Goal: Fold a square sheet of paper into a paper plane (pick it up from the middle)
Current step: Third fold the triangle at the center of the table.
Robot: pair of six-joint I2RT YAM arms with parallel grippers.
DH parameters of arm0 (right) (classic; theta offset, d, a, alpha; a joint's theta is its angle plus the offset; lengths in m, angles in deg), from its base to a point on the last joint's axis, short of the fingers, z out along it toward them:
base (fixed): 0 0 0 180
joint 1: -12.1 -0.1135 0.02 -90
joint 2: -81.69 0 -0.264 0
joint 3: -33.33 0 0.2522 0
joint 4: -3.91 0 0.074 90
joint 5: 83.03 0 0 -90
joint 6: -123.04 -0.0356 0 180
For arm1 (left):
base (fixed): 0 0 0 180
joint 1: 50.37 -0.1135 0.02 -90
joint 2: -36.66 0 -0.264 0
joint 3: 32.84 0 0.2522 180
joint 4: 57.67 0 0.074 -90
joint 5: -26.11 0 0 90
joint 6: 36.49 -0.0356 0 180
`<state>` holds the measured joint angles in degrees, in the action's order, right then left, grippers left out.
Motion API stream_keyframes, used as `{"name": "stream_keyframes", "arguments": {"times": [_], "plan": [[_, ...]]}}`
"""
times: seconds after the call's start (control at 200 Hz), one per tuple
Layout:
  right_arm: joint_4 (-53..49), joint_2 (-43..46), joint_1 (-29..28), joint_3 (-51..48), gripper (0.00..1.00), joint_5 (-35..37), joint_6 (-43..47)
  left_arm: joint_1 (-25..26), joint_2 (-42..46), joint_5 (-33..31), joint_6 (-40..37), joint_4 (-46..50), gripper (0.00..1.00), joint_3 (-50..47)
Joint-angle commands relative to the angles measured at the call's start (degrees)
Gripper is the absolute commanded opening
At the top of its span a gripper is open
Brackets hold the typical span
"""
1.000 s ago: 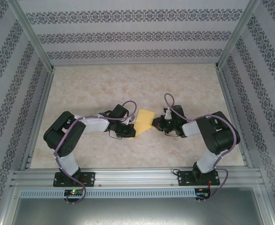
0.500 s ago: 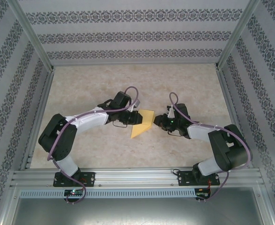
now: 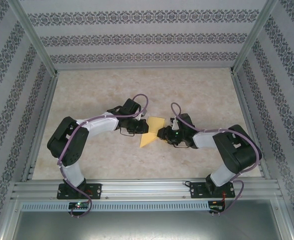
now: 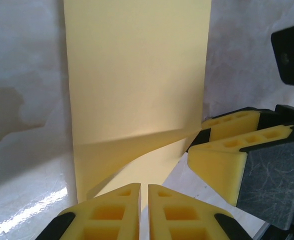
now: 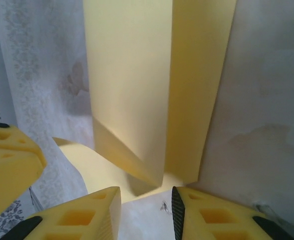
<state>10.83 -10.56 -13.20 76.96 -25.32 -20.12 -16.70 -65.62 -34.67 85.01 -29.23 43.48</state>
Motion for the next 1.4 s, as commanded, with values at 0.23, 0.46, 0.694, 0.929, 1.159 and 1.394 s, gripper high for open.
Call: {"name": "stream_keyframes", "arguments": {"times": [0.23, 0.46, 0.694, 0.929, 1.159, 1.394], "plan": [[4.16, -2.74, -1.64, 3.36, 0.33, -0.98, 0.07, -0.27, -2.66, -2.50, -1.88, 1.76, 0.12, -0.93], [2.63, -3.57, -1.76, 4.14, 0.33, -1.92, 4.05, -0.27, -4.78, -2.59, -2.04, 1.08, 0.12, -0.62], [2.26, -6.56, -1.96, 6.15, 0.32, -2.43, 5.12, -0.27, -5.38, -3.09, -2.50, 1.23, 0.12, -0.58], [2.51, -9.25, -2.12, 7.57, 0.29, -3.13, 4.98, -0.25, -5.14, -2.08, -2.31, -0.50, 0.13, -1.62], [3.23, -9.88, -2.12, 7.13, 0.18, -2.64, 4.50, -0.18, -2.96, -2.19, -3.41, -0.22, 0.16, -1.86], [3.14, -8.76, -2.17, 6.66, 0.05, -1.75, 2.89, 0.73, 4.37, -5.46, -4.60, -1.36, 0.30, -5.33]]}}
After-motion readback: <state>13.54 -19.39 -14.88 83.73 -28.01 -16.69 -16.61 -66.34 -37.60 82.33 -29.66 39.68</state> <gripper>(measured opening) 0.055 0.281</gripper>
